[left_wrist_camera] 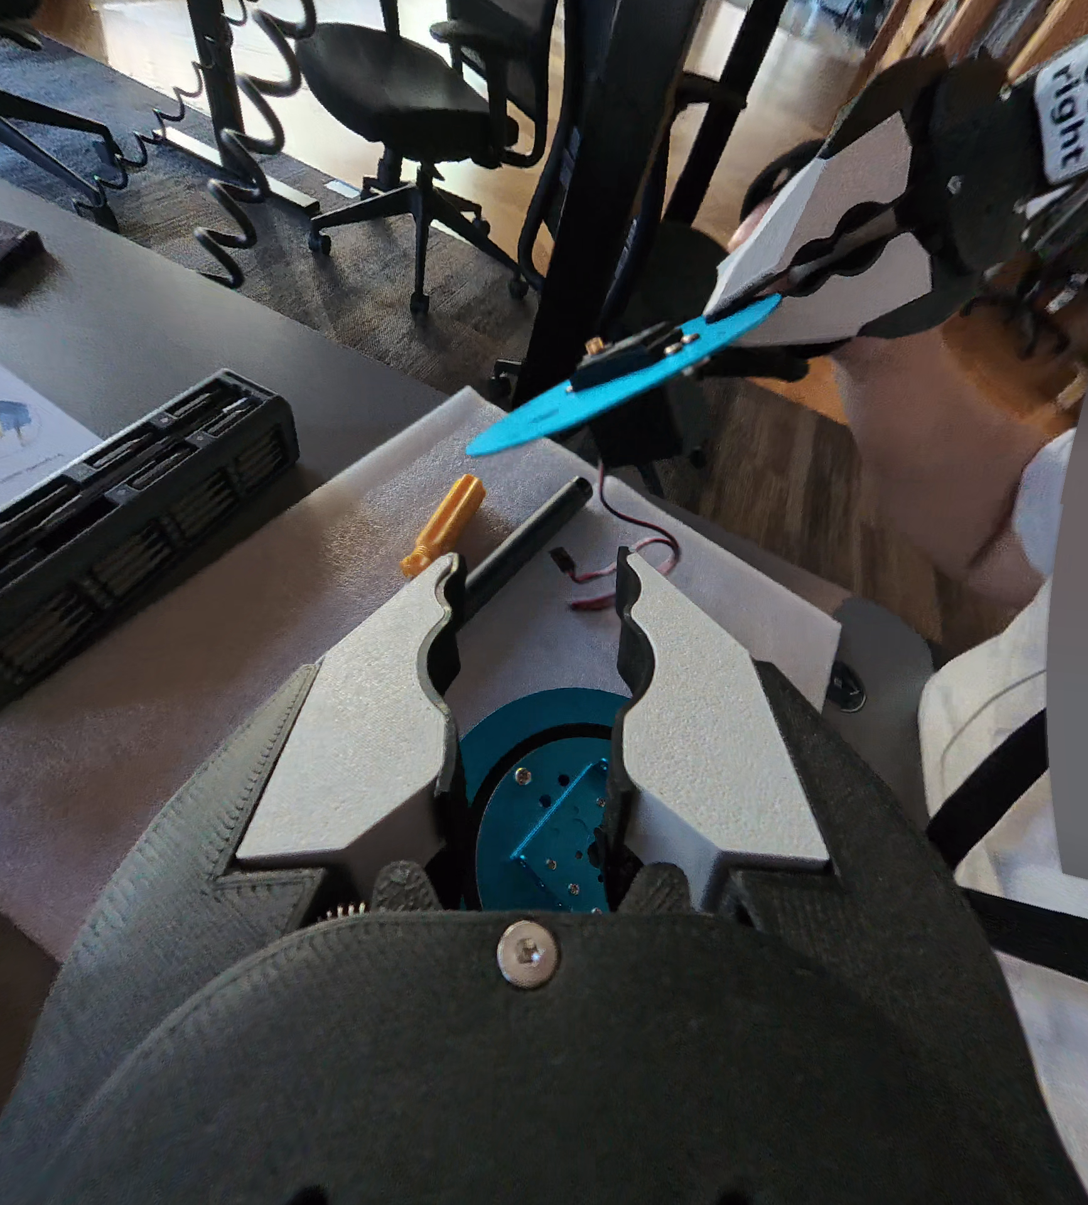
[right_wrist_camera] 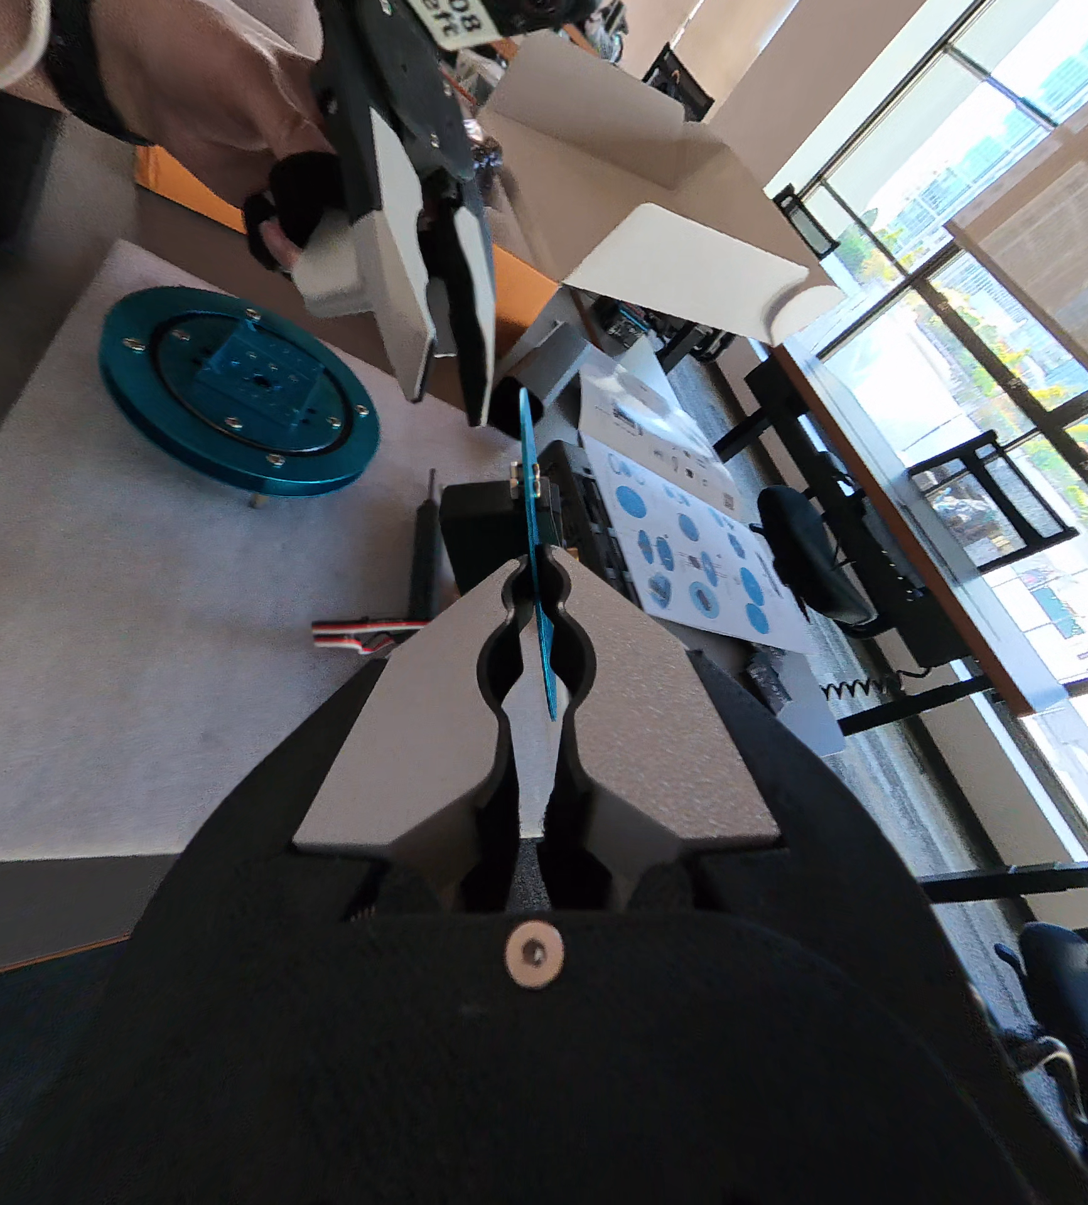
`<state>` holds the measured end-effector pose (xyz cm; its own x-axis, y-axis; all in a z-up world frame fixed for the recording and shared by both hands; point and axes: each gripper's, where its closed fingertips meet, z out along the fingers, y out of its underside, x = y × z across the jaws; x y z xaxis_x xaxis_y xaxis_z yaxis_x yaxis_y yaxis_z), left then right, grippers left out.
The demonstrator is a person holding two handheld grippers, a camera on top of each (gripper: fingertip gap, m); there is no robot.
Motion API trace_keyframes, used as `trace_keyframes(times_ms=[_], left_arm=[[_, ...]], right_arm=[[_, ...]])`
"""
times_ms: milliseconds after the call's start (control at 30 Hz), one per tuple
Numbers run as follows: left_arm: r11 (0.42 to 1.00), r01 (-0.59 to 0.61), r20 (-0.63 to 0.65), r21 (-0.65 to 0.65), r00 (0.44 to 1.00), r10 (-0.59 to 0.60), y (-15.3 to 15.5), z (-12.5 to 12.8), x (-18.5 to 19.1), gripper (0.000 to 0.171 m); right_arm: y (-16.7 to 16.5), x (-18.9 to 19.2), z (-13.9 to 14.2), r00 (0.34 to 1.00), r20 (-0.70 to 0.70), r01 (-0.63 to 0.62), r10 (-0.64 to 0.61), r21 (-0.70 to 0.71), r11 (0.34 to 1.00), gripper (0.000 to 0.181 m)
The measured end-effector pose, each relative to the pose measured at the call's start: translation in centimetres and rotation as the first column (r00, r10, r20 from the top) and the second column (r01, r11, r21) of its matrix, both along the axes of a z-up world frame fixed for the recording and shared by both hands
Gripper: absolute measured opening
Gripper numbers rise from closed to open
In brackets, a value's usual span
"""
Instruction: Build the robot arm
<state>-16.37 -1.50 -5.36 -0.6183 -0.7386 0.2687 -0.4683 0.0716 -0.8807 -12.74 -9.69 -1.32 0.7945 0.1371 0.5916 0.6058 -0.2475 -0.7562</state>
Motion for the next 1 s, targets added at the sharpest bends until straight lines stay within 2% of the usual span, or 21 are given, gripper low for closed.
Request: trace_keyframes(times_ms=[133,367,667,1000], left_arm=[[0.999,-0.010,-0.026,-0.040,1.000,0.008,0.5,-0.2,0.2,0.043],[0.998,-0.025,-0.048,0.064,0.998,0.028,1.2,-2.4,0.8,0.042],[0.997,-0.036,-0.041,0.062,0.998,0.038,1.5,-2.4,1.0,0.038],[0.997,-0.033,-0.047,0.073,0.998,0.036,1.6,-2.6,0.9,0.037]], right_arm=[[1.0,2.1,0.1,1.000,-0.004,0.024,-0.024,0.021,0.999,0.000],[1.6,3.2,0.7,0.994,-0.111,0.027,-0.019,0.074,0.997,0.000],[1.1,3.5,1.7,0.964,-0.267,0.057,-0.009,0.174,0.983,0.000],[1.1,3.7,1.6,0.936,-0.351,0.077,-0.007,0.187,0.979,0.000]])
